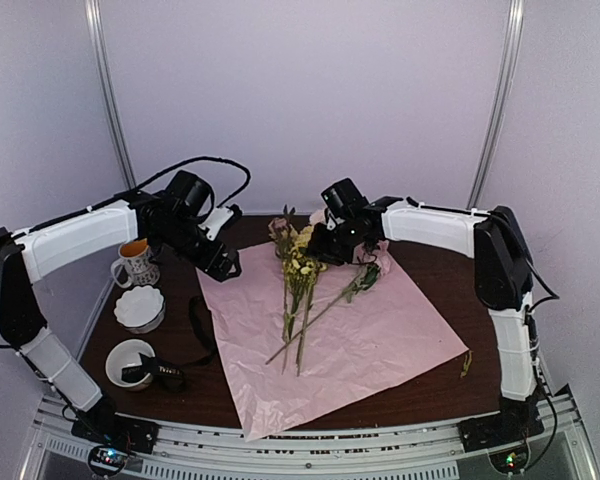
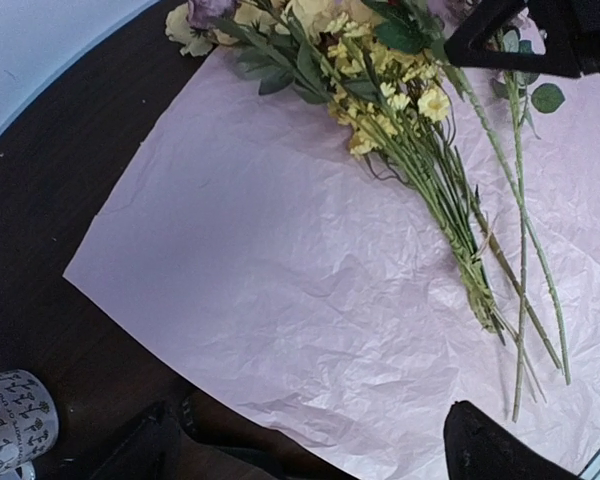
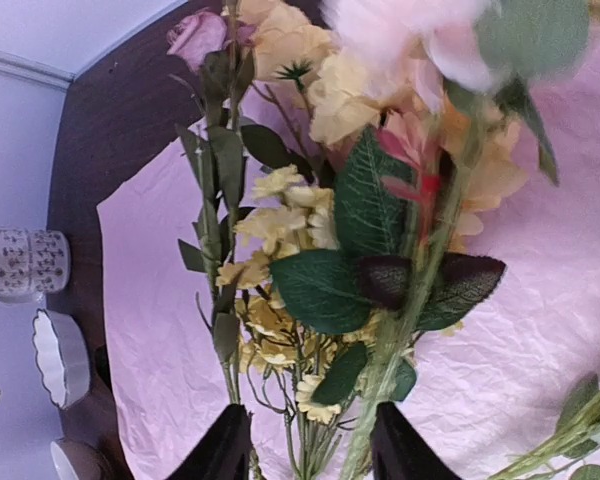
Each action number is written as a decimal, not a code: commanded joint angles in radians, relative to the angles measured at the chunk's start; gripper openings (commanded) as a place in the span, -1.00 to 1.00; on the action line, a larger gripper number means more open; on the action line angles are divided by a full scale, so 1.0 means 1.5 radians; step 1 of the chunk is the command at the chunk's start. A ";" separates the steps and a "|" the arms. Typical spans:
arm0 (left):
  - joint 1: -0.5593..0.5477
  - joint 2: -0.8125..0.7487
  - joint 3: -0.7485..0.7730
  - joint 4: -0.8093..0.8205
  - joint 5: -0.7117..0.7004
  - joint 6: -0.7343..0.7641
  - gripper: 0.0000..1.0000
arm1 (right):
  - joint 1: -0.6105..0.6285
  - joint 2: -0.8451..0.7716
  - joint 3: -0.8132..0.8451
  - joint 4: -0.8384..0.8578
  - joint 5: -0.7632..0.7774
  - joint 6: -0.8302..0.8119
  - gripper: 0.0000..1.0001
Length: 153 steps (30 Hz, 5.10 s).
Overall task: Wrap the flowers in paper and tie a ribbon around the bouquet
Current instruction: Place the fake flower on the flattened wrapping paper, then adjust the fake flower on the flattened wrapping paper, then adjust the flattened wrapping paper at the center of the board.
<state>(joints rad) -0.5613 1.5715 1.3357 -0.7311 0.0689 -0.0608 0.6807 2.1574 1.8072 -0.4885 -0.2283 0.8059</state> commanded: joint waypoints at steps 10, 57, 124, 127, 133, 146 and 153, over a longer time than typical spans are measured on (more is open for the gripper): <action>0.005 0.128 0.028 0.011 0.070 0.007 0.11 | -0.022 -0.144 -0.021 -0.224 0.206 -0.191 0.09; -0.083 0.330 0.048 0.101 0.061 -0.032 -0.15 | -0.105 -0.032 -0.087 -0.240 0.164 -0.252 -0.16; -0.086 -0.001 -0.195 0.148 0.074 -0.148 0.44 | -0.254 -0.553 -0.674 -0.199 0.196 -0.235 0.46; -0.070 -0.035 -0.247 0.176 0.074 -0.178 0.51 | -0.257 -0.619 -0.756 -0.133 0.160 -0.176 0.45; -0.049 -0.051 -0.279 0.163 0.080 -0.194 0.54 | -0.188 -0.726 -0.899 0.018 0.085 0.026 0.22; -0.050 -0.150 -0.380 0.157 0.112 -0.243 0.51 | -0.007 -0.795 -0.981 0.075 -0.095 0.362 0.22; -0.050 -0.122 -0.396 0.178 0.126 -0.256 0.51 | 0.079 -0.661 -0.921 0.169 -0.153 0.422 0.26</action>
<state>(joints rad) -0.6411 1.3647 0.7448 -0.5167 0.2310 -0.4225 0.7422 1.0836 0.3920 -0.3332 -0.3771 1.3369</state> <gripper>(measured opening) 0.756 0.623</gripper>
